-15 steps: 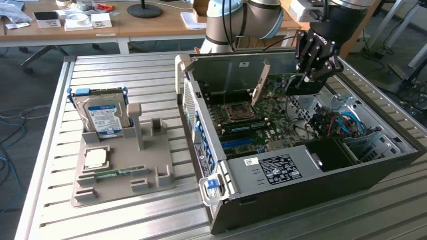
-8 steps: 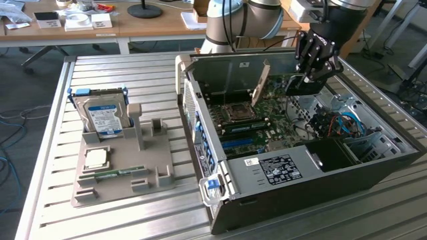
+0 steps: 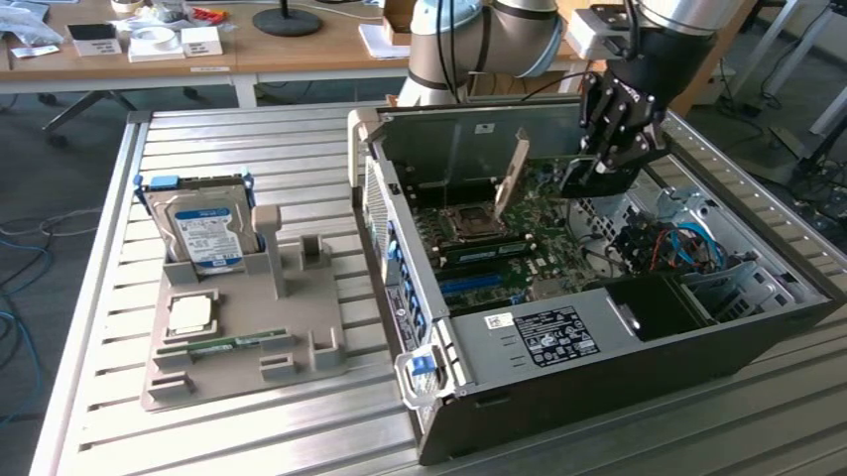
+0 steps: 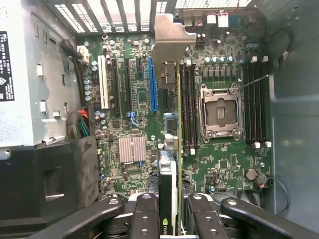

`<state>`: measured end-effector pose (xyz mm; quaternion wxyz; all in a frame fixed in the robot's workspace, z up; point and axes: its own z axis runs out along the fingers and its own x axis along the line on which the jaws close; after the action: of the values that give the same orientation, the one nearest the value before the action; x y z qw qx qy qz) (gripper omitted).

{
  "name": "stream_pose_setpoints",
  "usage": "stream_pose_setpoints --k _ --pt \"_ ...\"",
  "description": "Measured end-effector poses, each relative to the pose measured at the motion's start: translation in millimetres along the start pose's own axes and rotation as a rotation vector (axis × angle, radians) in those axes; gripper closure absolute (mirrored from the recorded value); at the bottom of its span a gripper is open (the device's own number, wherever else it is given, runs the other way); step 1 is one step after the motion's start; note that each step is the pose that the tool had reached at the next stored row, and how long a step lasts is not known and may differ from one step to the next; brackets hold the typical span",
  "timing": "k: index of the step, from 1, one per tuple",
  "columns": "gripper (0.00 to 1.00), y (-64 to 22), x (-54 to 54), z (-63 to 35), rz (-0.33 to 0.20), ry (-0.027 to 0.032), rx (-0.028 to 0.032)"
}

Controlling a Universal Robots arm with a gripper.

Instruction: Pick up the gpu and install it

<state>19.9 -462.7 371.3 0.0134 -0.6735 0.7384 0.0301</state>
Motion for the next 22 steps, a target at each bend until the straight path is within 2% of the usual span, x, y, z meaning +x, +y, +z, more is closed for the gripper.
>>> stream_pose_setpoints --k 13,22 --pt "0.73 9.1 2.1 19.6 0.0 0.0 0.0" --pt "0.73 20.1 3.8 31.5 0.0 -0.0001 0.0"
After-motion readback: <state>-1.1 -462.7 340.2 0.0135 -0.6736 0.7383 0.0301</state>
